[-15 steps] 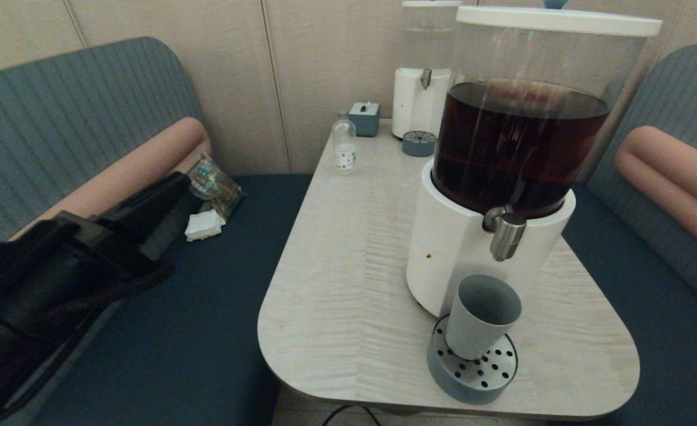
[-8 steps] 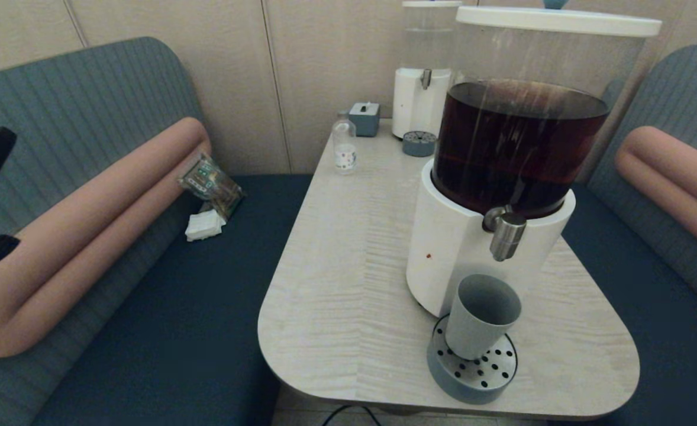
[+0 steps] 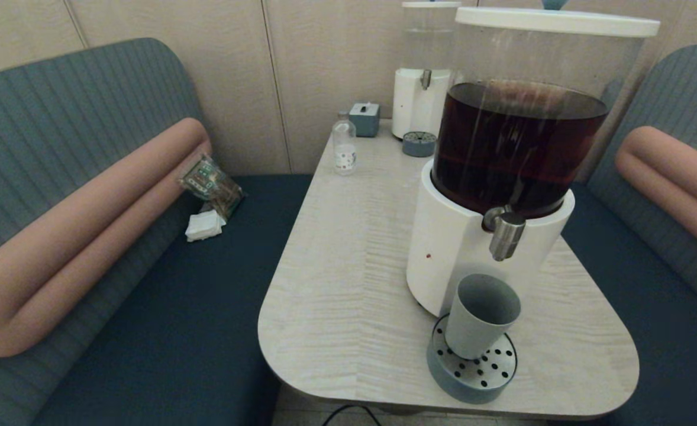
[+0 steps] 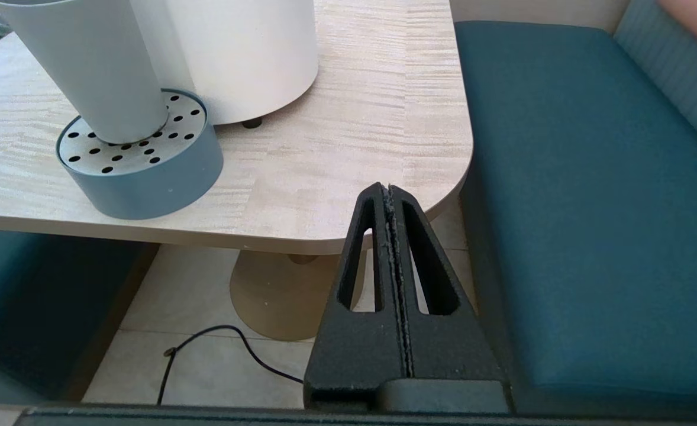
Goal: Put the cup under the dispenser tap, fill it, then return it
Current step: Turn on the faucet
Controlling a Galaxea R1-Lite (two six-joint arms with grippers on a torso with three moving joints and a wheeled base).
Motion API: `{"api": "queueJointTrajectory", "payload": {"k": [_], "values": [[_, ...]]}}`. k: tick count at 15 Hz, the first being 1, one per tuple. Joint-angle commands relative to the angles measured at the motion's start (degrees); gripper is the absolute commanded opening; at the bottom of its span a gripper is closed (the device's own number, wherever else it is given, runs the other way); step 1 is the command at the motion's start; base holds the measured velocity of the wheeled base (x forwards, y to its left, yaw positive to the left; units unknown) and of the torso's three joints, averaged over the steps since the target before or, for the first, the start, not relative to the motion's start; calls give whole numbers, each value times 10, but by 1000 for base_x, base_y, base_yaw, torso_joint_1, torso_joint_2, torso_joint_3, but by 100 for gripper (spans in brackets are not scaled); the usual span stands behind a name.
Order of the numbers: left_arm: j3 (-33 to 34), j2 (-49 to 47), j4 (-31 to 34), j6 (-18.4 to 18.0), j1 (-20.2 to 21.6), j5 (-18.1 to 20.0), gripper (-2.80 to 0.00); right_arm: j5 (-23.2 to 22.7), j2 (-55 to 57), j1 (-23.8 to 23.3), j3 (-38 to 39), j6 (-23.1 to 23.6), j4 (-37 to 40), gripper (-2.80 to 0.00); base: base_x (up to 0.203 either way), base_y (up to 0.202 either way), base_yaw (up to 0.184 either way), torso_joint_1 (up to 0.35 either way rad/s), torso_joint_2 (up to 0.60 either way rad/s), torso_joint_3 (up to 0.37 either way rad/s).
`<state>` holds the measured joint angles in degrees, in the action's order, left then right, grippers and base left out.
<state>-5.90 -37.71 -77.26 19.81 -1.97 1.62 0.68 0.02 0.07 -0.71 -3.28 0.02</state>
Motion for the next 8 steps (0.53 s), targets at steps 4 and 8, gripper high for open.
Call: {"api": "queueJointTrajectory", "payload": {"k": [4, 8], "values": [[-35, 242, 291, 10, 0, 6, -280, 0, 0, 0, 0, 0, 0, -280, 0, 0, 0, 0, 0, 0], [-57, 285, 356, -75, 6, 24, -280, 0, 0, 0, 0, -1, -1, -280, 0, 0, 0, 0, 0, 0]]}}
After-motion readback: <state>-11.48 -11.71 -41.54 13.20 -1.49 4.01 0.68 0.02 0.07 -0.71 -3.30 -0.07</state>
